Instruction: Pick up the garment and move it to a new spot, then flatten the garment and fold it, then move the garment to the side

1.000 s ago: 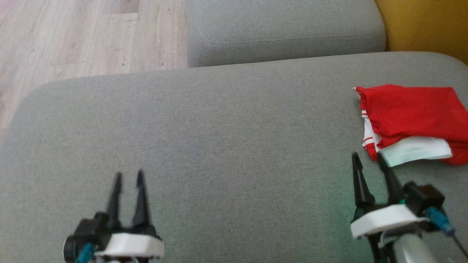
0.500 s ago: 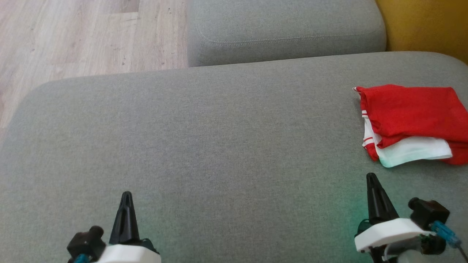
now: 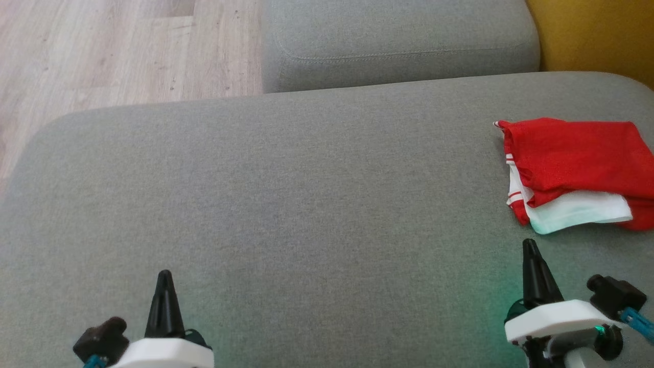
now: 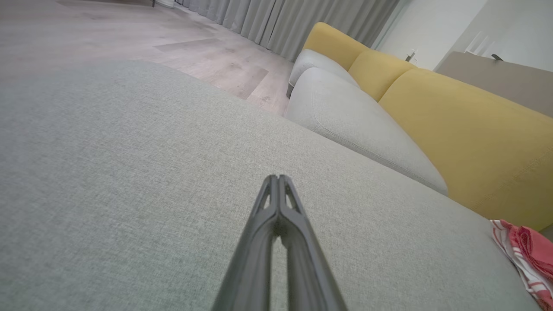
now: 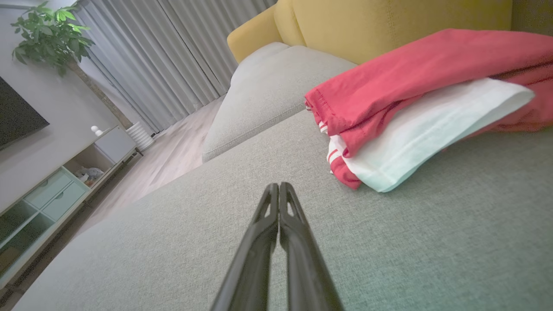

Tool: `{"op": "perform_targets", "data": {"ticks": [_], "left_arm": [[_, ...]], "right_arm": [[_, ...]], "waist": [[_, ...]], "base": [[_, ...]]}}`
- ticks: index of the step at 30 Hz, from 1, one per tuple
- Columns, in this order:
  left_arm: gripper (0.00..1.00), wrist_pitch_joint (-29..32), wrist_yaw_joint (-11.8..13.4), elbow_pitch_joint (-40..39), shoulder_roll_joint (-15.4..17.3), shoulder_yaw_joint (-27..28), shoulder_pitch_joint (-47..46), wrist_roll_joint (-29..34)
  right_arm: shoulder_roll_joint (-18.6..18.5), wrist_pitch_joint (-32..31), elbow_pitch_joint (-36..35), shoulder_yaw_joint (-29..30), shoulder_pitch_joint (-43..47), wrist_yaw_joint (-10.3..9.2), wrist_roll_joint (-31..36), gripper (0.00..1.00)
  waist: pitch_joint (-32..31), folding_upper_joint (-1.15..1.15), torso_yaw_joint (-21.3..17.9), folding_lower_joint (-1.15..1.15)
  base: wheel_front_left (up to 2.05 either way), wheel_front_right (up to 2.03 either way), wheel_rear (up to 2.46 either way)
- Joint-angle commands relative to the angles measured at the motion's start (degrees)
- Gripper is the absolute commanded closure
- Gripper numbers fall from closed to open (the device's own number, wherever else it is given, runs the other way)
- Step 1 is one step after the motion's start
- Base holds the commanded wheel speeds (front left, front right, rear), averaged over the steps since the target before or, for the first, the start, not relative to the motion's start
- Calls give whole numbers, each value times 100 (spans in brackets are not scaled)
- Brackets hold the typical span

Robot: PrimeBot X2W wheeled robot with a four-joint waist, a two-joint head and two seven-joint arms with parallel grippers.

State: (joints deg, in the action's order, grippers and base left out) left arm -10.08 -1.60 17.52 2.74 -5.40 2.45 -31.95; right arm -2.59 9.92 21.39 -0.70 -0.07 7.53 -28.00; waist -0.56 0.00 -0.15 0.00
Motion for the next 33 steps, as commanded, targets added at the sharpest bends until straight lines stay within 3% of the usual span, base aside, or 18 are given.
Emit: {"op": "perform_targets", "data": {"ticks": [1, 33], "left_arm": [[100, 34, -52, -197, 4, 117, -324, -151], [100, 556, -225, -244, 7, 463, -498, -2038]], "right_arm": [[-16, -47, -219, 32, -295, 0, -172, 100], [-24, -557, -386, 250, -397, -1, -2184, 100]], "waist": [[1, 0, 0, 0], [24, 0, 5, 0]], "base": [[0, 0, 0], [0, 0, 0]]}}
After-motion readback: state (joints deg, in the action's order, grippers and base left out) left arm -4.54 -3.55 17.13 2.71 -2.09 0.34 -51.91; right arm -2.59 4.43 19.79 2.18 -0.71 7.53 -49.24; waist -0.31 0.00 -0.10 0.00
